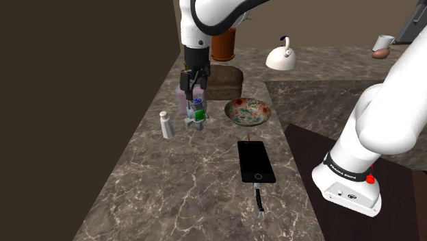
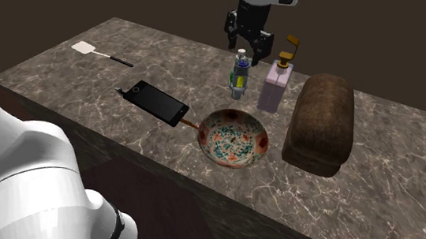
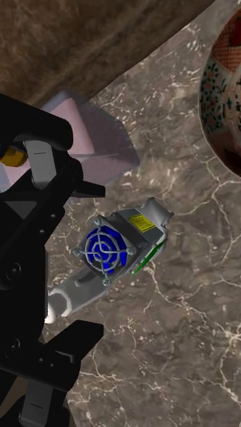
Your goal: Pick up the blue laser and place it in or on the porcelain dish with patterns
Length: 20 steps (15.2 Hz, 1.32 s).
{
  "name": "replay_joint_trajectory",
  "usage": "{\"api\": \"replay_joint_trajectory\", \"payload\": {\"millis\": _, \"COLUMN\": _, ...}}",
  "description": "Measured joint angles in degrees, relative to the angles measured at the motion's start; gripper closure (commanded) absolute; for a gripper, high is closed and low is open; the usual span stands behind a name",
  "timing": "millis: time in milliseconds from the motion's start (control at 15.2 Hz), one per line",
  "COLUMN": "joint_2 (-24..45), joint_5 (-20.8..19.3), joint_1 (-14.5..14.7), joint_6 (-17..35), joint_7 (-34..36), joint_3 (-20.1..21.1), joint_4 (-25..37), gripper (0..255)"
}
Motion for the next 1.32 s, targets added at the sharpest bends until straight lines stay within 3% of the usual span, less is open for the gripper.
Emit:
{"api": "replay_joint_trajectory", "payload": {"millis": 462, "joint_2": 2.9, "joint_5": -0.5, "joint_1": 0.3, "joint_6": 5.4, "joint_7": 0.4, "joint_3": 0.5, "joint_4": -2.4, "gripper": 0}}
{"api": "replay_joint_trajectory", "payload": {"millis": 924, "joint_2": 3.1, "joint_5": -0.5, "joint_1": 0.3, "joint_6": 5.9, "joint_7": 0.4, "joint_3": 0.5, "joint_4": -2.7, "gripper": 0}}
{"api": "replay_joint_trajectory", "payload": {"millis": 990, "joint_2": 3.1, "joint_5": -0.5, "joint_1": 0.3, "joint_6": 5.9, "joint_7": 0.4, "joint_3": 0.5, "joint_4": -2.7, "gripper": 255}}
{"api": "replay_joint_trajectory", "payload": {"millis": 1320, "joint_2": 3.1, "joint_5": -0.5, "joint_1": 0.3, "joint_6": 5.9, "joint_7": 0.4, "joint_3": 0.5, "joint_4": -2.7, "gripper": 255}}
